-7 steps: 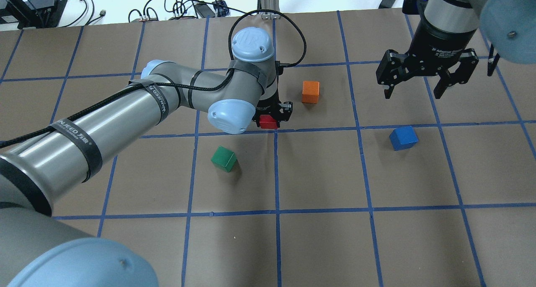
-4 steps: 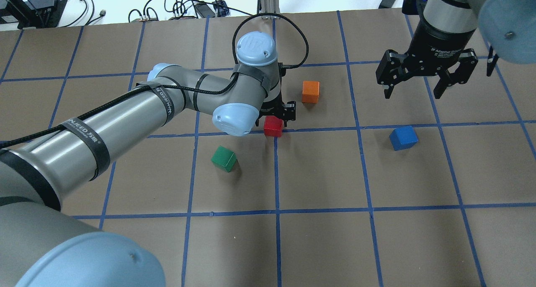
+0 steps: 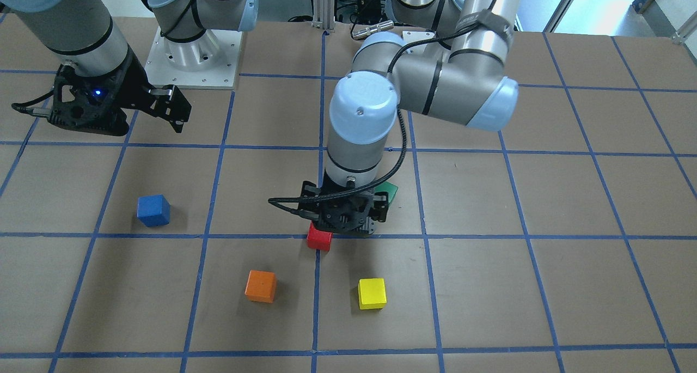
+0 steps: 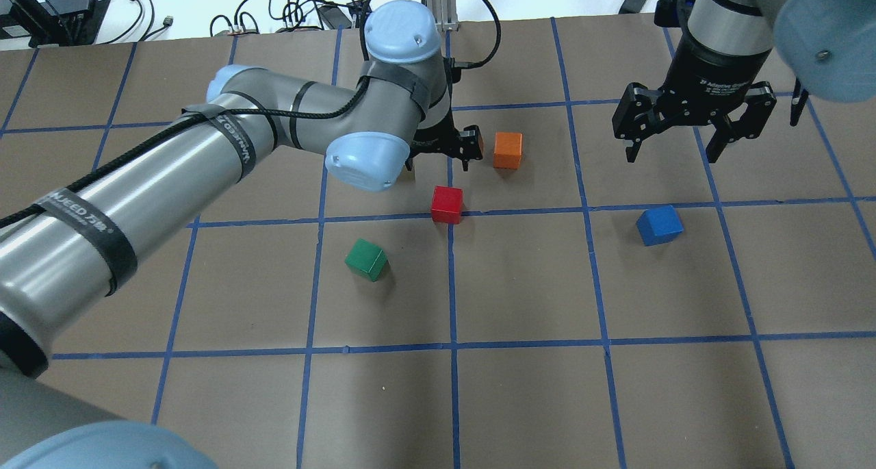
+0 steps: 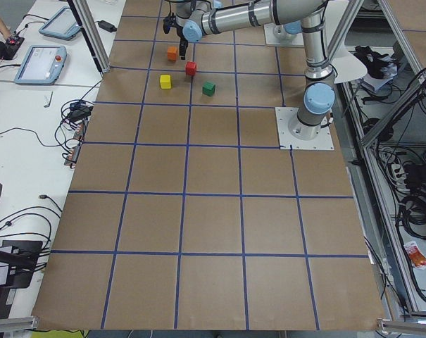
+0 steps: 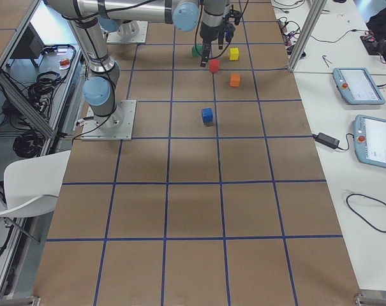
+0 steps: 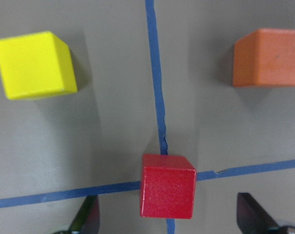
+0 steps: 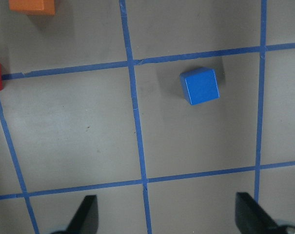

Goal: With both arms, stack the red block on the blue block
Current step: 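Release the red cube and raise the left gripper back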

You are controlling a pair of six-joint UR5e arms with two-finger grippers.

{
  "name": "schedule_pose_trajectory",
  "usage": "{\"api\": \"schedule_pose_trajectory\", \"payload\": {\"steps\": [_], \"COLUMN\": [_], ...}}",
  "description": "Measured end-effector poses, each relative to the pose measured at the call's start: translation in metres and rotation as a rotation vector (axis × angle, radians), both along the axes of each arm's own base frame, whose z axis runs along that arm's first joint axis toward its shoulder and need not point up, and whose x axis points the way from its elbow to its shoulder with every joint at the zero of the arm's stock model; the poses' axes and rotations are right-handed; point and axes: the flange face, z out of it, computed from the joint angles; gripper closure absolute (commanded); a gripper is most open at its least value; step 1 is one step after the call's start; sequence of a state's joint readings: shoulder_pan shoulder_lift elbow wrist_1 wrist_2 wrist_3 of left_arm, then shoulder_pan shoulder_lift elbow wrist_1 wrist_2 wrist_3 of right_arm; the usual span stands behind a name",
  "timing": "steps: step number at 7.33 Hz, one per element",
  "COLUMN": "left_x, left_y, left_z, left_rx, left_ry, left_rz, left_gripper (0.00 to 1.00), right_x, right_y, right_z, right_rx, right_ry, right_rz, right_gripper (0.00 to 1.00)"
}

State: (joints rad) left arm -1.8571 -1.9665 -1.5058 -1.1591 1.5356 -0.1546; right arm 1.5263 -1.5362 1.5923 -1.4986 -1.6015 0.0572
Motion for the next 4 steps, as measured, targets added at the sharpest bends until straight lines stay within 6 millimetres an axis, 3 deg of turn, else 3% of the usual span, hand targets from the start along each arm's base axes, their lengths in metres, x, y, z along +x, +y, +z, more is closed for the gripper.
{"api": "schedule_pose_trajectory", "payload": {"steps": [2,3,4], "left_x": [0.078,0.114,0.135], "left_y": [0.003,0.016,0.036], "left_z": [0.069,0.104,0.137], "left_rx": [0.021,0.014,0.0], "left_ry": [-0.025,-0.029,-0.03], "left_rz": [-0.058,-0.054,-0.042], "left_gripper": [0.0,0.0,0.0], "right_x": [0.003,0.008,0.019], "right_y": [-0.008,-0.019,-0.033], "right_z": [-0.001,-0.007,-0.022], "right_rx": [-0.032,-0.064,-0.076], "right_ry": [-0.009,-0.01,-0.01], "right_rz": [0.002,0.007,0.015], "right_gripper": [0.0,0.0,0.0]}}
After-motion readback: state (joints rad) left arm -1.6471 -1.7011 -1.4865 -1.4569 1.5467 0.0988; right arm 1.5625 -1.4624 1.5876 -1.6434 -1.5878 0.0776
